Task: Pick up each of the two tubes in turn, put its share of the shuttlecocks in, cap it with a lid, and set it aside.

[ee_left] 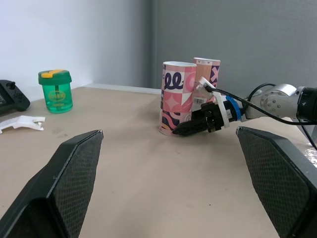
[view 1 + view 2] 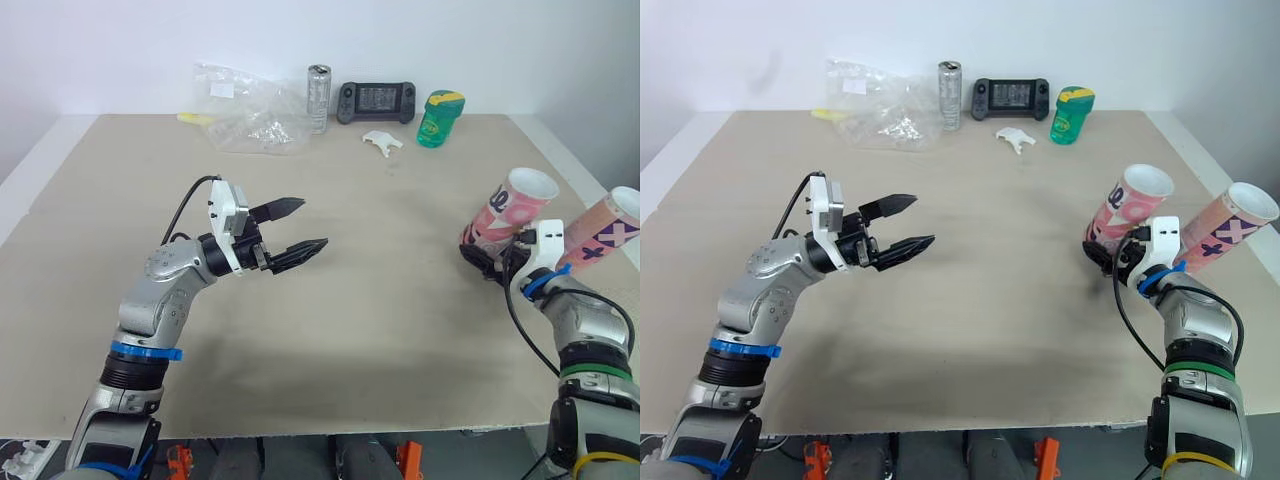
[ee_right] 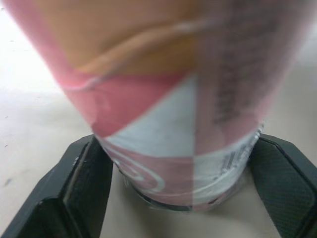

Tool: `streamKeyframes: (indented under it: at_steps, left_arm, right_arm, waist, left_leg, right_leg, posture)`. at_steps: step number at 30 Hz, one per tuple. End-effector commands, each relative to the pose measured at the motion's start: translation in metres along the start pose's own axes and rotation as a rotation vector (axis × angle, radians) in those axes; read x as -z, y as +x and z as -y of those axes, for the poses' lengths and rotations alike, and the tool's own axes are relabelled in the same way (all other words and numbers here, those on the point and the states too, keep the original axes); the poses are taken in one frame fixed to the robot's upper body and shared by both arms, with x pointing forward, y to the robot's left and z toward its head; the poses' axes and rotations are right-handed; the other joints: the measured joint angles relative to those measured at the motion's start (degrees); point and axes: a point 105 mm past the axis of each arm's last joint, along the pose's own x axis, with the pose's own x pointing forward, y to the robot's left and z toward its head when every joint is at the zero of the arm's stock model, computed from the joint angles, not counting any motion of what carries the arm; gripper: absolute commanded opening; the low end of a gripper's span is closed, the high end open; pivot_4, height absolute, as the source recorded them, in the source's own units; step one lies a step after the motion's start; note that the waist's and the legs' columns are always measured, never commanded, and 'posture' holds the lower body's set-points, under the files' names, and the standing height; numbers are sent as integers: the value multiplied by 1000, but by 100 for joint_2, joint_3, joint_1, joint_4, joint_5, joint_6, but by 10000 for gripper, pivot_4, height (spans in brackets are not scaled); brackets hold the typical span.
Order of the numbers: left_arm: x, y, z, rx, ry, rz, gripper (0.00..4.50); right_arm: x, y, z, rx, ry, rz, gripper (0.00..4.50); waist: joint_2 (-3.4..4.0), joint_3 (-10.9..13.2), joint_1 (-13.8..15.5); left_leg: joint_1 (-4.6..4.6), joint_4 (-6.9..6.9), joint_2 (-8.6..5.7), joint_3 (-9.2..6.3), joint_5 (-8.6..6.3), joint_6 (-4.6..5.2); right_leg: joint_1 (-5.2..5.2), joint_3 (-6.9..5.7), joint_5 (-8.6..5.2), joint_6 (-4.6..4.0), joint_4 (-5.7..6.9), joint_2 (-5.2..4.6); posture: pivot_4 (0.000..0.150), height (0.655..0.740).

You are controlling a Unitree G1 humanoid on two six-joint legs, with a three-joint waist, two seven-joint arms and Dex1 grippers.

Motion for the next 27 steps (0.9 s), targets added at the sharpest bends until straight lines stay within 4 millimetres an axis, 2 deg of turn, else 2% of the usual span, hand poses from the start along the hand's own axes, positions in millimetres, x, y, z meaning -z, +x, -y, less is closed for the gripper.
streamKeyframes:
  at_steps: [1,7,12,15,16,19,20,24,27]
  left_arm:
    - [-10,-9,2,6,46,3,45000]
    - [-7,-26,7,20,15,-52,45000]
    - [0,-47,4,-34,0,-119,45000]
    - [12,-63,0,-97,-38,-211,45000]
    - [17,-71,2,-113,-43,-244,45000]
    - [40,-104,6,-218,-108,-350,45000]
    - [45,-110,7,-246,-116,-372,45000]
    - [48,-121,10,-305,-184,-362,45000]
    - [50,-128,10,-344,-195,-357,45000]
  right_arm:
    - [-2,-10,0,-61,-34,-38,44749]
    - [4,-32,-3,-148,-74,-114,44749]
    - [8,-52,1,-170,-102,-179,44749]
    - [7,-63,-6,-230,-125,-199,44749]
    - [1,-66,-17,-279,-149,-182,44749]
    - [-22,-72,-84,-547,-242,-94,44749]
    - [-23,-73,-97,-598,-266,-86,44749]
    - [-22,-72,-130,-700,-295,-77,44749]
    - [-22,-70,-146,-756,-308,-69,44749]
  waist:
    - [0,0,0]
    - [1,-1,4]
    - [1,-1,4]
    - [1,-1,5]
    - [1,-1,4]
    - [18,-3,-66]
    - [21,-2,-91]
    - [8,0,-106]
    - [8,0,-65]
  left_leg:
    - [0,0,0,0,0,0]
    - [-1,-1,1,-2,0,0]
    - [1,1,1,-2,0,0]
    - [3,4,1,-2,0,1]
    - [3,4,1,-2,1,1]
    - [2,-1,5,0,0,2]
    - [6,-5,9,7,-4,7]
    - [5,2,10,-5,-3,6]
    - [2,10,2,-6,2,1]
  right_leg:
    - [0,0,0,1,0,0]
    - [0,-1,-4,4,0,0]
    - [2,-1,-15,25,0,0]
    - [4,-1,-12,26,0,1]
    - [4,-1,-12,27,0,1]
    - [-2,3,-16,24,0,2]
    - [-3,10,-20,22,1,4]
    - [0,-4,-11,23,3,5]
    - [4,-1,-9,24,2,0]
  posture:
    - [1500,7236]
    - [1500,7236]
    - [1500,7236]
    - [1500,7236]
    - [1500,7236]
    - [1500,7236]
    - [1500,7236]
    - [1500,7236]
    - [1500,7236]
